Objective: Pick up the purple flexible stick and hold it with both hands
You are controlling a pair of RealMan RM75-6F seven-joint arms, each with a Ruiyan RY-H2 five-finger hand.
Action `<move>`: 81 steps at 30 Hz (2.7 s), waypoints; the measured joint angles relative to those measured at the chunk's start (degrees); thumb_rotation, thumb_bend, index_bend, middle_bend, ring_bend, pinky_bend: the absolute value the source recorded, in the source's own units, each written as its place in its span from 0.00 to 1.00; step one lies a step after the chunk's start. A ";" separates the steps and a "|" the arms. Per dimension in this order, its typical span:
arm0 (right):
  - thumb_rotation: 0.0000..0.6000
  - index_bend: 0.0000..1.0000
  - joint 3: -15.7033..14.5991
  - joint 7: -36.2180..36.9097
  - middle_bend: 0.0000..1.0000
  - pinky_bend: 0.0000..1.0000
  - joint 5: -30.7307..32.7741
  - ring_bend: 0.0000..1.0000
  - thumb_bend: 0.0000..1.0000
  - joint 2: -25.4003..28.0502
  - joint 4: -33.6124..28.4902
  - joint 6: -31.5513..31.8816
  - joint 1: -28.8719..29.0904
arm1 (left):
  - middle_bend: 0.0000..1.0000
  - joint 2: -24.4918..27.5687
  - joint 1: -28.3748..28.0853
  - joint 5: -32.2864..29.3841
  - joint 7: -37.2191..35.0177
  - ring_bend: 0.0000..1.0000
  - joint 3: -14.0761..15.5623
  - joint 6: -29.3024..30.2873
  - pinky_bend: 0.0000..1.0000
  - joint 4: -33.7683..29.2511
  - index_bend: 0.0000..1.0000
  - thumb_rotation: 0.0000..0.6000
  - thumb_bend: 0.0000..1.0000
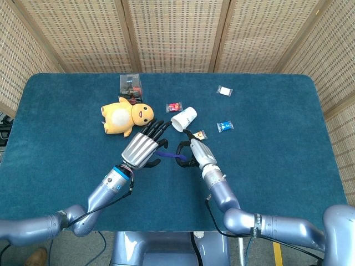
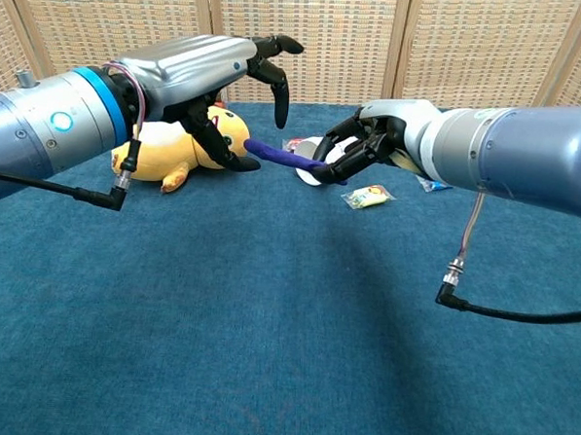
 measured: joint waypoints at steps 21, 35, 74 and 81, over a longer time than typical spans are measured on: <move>1.00 0.67 -1.89 2.62 0.07 0.00 -1.01 0.00 0.59 0.01 0.76 -0.43 0.32 | 0.00 -2.62 -2.09 -5.89 3.50 0.00 0.34 0.98 0.00 0.76 0.52 1.00 0.36; 1.00 0.67 -2.36 3.33 0.07 0.00 -1.27 0.00 0.59 0.44 0.28 -0.23 0.57 | 0.00 -2.79 -2.98 -8.49 5.68 0.00 0.79 1.26 0.00 0.39 0.54 1.00 0.37; 1.00 0.67 -3.37 4.30 0.07 0.00 -1.43 0.00 0.59 1.30 -0.47 0.10 0.91 | 0.00 -2.99 -4.04 -12.34 6.97 0.00 2.28 1.98 0.00 1.47 0.54 1.00 0.36; 1.00 0.67 -3.49 4.66 0.07 0.00 -1.54 0.00 0.59 1.46 -0.47 -0.16 0.83 | 0.00 -3.44 -4.42 -12.77 6.74 0.00 2.32 1.74 0.00 1.66 0.54 1.00 0.36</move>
